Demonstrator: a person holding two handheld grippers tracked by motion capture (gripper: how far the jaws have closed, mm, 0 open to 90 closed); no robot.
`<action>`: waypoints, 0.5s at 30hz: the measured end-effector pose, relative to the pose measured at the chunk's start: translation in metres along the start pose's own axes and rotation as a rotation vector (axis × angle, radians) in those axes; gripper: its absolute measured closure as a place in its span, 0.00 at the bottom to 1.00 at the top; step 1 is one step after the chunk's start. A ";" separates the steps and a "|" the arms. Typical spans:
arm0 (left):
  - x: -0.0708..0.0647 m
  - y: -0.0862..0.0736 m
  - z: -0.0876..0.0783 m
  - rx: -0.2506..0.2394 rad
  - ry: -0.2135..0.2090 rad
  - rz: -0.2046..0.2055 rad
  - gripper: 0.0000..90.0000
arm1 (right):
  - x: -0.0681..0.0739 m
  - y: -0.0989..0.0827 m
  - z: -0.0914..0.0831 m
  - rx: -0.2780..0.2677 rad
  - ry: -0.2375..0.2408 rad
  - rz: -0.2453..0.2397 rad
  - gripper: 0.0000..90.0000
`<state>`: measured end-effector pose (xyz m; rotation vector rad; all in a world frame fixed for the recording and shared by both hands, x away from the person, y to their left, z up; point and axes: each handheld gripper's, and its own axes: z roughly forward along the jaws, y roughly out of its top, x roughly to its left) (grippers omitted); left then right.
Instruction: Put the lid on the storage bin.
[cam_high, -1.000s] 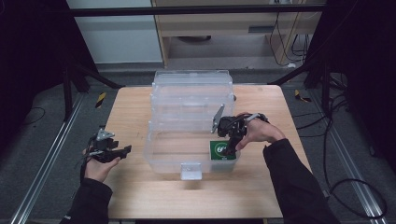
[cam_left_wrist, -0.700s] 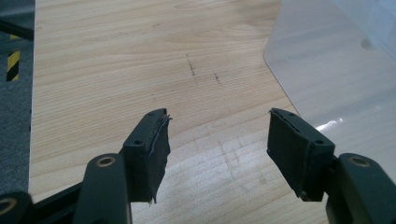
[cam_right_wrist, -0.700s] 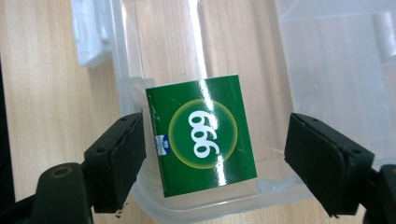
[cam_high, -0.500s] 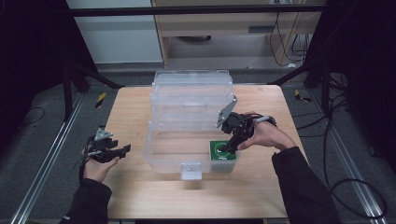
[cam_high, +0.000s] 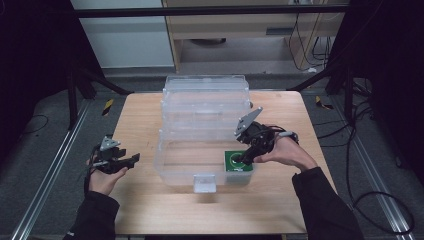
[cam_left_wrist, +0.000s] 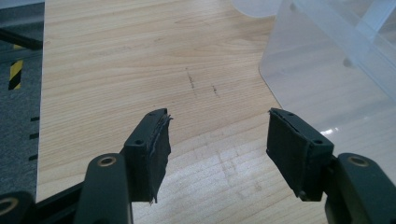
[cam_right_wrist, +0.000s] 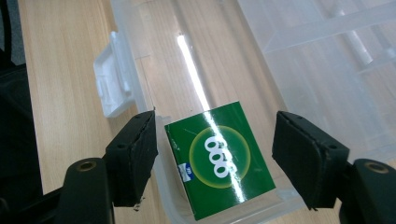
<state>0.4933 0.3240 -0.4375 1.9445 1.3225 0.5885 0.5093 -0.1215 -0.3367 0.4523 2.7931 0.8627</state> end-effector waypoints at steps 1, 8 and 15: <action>0.000 0.000 0.000 0.000 0.002 -0.001 0.43 | 0.001 -0.001 0.001 0.004 0.006 -0.008 0.34; -0.001 0.001 -0.001 -0.007 0.007 -0.001 0.43 | 0.015 0.005 0.007 0.002 0.009 -0.039 0.36; -0.002 0.002 -0.002 -0.004 0.009 -0.001 0.43 | 0.021 0.010 0.014 0.009 0.024 -0.033 0.35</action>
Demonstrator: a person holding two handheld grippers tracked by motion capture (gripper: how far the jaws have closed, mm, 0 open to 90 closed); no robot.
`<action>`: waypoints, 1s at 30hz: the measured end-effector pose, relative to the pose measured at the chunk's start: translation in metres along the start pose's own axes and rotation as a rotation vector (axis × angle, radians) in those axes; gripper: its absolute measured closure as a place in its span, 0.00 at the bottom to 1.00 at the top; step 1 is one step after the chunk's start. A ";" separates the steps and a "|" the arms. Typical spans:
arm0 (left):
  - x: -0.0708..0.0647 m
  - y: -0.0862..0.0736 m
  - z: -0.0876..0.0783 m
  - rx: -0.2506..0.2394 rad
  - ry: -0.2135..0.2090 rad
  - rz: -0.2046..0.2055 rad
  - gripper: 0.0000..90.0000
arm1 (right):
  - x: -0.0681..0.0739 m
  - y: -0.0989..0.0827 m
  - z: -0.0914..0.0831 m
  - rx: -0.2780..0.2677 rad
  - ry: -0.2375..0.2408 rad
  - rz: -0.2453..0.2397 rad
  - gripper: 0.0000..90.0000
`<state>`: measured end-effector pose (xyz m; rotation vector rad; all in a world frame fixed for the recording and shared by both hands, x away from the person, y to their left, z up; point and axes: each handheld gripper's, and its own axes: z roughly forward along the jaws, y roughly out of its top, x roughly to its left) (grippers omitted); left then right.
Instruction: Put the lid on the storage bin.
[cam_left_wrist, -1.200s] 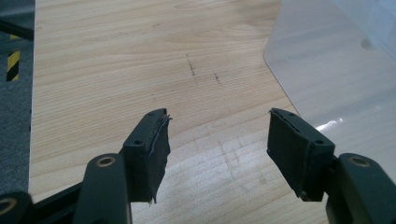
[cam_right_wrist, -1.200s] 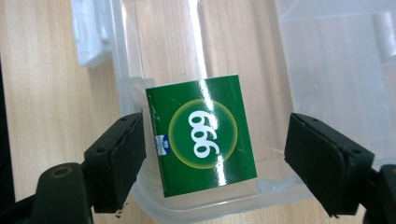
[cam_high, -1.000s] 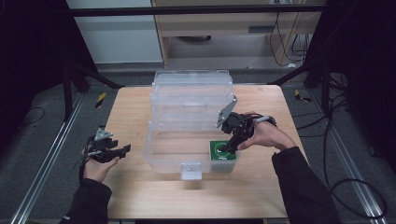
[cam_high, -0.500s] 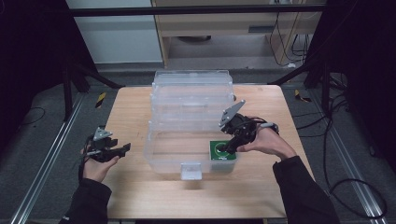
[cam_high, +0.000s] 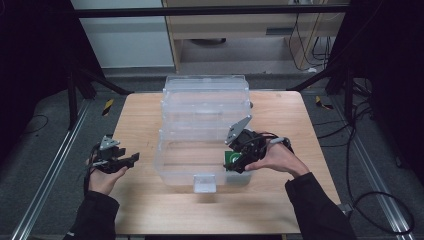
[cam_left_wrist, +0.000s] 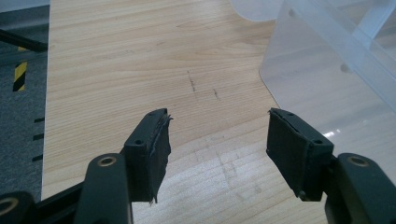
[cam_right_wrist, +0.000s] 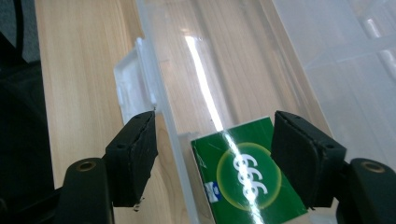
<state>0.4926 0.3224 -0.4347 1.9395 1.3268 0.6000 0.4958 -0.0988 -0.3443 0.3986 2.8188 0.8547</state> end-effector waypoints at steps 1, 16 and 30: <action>0.000 0.000 0.000 0.001 0.001 0.002 0.43 | 0.001 0.001 0.001 -0.012 0.022 0.029 0.36; -0.001 0.000 -0.001 -0.003 -0.005 0.013 0.43 | 0.016 0.007 0.031 0.023 0.102 -0.033 0.56; -0.001 -0.001 -0.002 -0.008 -0.004 0.012 0.43 | 0.019 0.001 0.061 0.093 0.173 -0.031 0.64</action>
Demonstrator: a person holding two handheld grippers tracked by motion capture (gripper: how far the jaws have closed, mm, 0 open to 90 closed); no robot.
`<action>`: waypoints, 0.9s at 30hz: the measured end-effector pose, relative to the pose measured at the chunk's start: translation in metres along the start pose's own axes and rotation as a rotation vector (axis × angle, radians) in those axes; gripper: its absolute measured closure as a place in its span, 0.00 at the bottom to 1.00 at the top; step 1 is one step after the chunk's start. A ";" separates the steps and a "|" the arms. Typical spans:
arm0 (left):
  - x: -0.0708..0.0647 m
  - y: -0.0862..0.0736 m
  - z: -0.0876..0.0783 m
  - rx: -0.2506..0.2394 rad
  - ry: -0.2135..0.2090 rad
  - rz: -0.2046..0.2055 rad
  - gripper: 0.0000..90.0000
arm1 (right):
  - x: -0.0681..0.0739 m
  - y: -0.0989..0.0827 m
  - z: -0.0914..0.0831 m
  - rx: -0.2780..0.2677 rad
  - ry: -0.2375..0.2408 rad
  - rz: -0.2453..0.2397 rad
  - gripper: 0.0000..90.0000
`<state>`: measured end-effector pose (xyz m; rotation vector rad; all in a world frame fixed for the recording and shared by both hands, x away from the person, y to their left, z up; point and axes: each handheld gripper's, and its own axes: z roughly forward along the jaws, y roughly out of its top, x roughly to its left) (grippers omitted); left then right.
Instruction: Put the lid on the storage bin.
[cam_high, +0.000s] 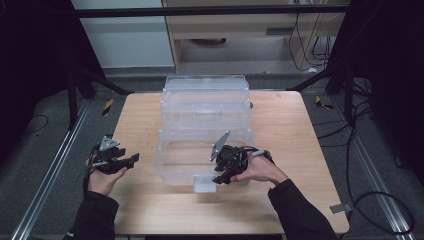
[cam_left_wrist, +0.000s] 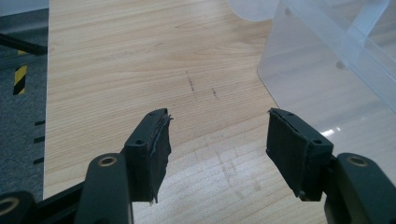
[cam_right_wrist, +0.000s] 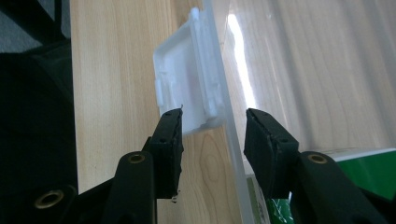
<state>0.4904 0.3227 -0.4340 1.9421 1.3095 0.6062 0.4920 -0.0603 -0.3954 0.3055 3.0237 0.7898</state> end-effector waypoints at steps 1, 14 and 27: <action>0.000 0.000 0.000 -0.001 -0.001 -0.001 0.43 | 0.000 0.001 0.003 0.012 0.006 -0.003 0.64; -0.003 0.012 -0.008 -0.023 -0.024 0.058 0.44 | -0.004 0.008 0.017 0.098 0.026 -0.025 0.71; -0.021 0.047 -0.016 -0.067 -0.119 0.223 0.44 | -0.007 0.010 0.020 0.126 0.049 -0.034 0.70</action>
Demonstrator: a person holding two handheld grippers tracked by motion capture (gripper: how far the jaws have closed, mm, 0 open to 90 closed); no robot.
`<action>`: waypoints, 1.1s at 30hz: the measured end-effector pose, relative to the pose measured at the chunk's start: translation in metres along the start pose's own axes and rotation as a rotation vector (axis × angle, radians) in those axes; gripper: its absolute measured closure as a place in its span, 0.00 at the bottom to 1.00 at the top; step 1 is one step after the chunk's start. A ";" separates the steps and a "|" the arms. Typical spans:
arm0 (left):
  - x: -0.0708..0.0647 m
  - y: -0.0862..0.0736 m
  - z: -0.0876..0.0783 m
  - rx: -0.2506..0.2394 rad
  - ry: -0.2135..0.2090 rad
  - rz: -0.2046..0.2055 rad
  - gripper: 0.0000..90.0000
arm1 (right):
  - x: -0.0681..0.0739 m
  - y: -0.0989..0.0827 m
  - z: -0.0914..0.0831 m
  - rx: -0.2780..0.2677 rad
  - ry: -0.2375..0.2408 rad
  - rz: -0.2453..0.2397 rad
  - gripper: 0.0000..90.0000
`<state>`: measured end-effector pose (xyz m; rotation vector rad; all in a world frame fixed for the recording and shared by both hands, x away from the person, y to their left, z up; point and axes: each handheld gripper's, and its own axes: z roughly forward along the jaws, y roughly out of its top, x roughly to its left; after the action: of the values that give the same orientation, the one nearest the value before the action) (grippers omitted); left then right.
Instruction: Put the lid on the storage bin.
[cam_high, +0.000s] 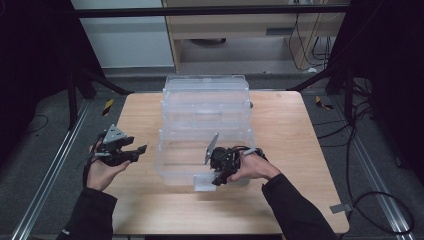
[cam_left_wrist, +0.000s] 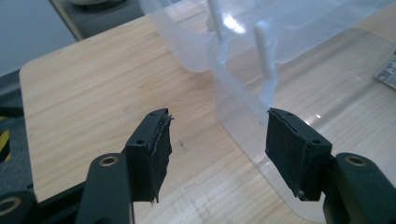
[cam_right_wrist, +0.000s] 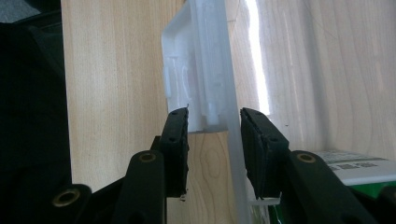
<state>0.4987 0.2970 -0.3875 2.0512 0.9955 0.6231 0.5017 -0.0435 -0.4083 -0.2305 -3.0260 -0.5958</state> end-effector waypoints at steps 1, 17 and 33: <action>0.000 0.003 0.000 -0.001 -0.013 0.017 0.44 | 0.000 0.000 0.000 -0.002 -0.002 -0.002 0.70; -0.009 0.056 0.000 -0.037 -0.144 0.226 0.45 | 0.002 -0.001 0.000 -0.007 -0.012 -0.019 0.71; -0.012 0.112 -0.007 -0.041 -0.184 0.394 0.47 | 0.004 -0.001 0.001 -0.004 -0.019 -0.024 0.70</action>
<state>0.5360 0.2445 -0.2951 2.2394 0.4713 0.6319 0.4977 -0.0438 -0.4092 -0.2020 -3.0504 -0.6054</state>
